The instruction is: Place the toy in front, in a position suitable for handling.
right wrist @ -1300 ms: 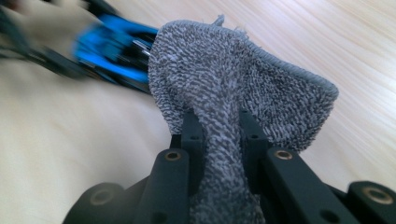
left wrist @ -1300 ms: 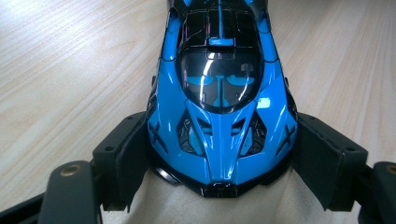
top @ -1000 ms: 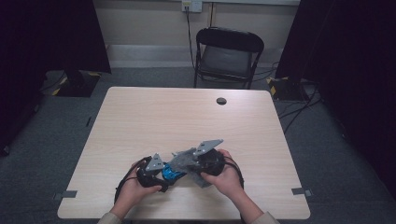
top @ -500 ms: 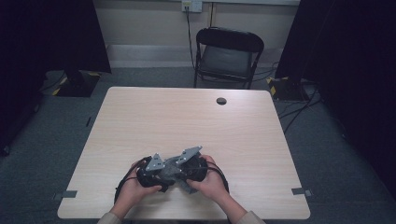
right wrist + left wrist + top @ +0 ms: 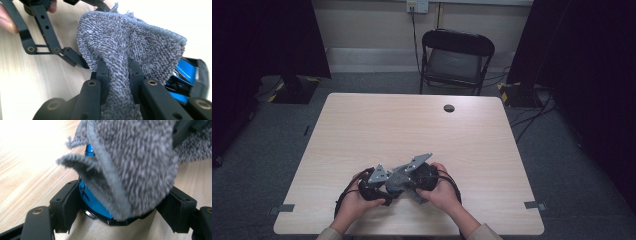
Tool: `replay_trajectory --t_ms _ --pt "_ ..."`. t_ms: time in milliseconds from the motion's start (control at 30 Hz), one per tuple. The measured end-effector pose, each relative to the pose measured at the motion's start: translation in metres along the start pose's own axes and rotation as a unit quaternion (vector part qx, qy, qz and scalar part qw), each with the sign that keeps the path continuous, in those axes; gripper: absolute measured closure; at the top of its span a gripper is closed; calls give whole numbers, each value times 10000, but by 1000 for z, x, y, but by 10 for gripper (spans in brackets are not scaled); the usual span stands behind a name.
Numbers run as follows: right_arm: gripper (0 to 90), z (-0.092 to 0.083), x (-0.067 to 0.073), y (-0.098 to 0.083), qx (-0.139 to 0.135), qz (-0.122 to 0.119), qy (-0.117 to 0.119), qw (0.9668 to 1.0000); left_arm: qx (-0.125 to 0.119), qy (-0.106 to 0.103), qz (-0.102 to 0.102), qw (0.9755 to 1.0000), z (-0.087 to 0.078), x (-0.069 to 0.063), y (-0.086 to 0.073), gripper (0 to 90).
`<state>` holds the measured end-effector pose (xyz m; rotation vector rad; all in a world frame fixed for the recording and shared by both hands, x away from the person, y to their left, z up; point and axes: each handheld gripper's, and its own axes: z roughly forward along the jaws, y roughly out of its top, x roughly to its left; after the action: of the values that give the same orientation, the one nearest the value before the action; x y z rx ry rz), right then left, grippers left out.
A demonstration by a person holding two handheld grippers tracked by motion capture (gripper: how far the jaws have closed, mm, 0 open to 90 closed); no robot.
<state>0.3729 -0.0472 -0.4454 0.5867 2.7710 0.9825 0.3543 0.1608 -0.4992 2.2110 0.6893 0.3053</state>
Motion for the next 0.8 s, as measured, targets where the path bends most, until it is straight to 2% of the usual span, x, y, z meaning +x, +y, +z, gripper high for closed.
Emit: replay_trajectory --t_ms 33,100,200,300,400,600,800 --pt "766 -2 -3 -1 25 -5 -100 9999 -1 -1 -6 10000 0 0 0 237" --pt "766 -4 -5 -2 25 9 -114 9999 -1 -8 -17 10000 0 0 0 236" --pt "765 -7 -15 -6 -1 193 -145 9997 0 -9 -14 10000 0 0 0 237" --pt "764 -8 -19 -8 -20 266 -154 9995 -2 -9 -15 10000 0 0 0 237" --pt "764 -7 -24 -9 -76 400 -59 9992 -1 -6 -20 10000 0 0 0 237" --pt "763 -8 -27 -9 -53 450 -44 9990 11 -2 -23 10000 0 0 0 237" --pt "763 -10 -32 -8 0 496 -162 9986 10 -12 -24 10000 0 0 0 237"
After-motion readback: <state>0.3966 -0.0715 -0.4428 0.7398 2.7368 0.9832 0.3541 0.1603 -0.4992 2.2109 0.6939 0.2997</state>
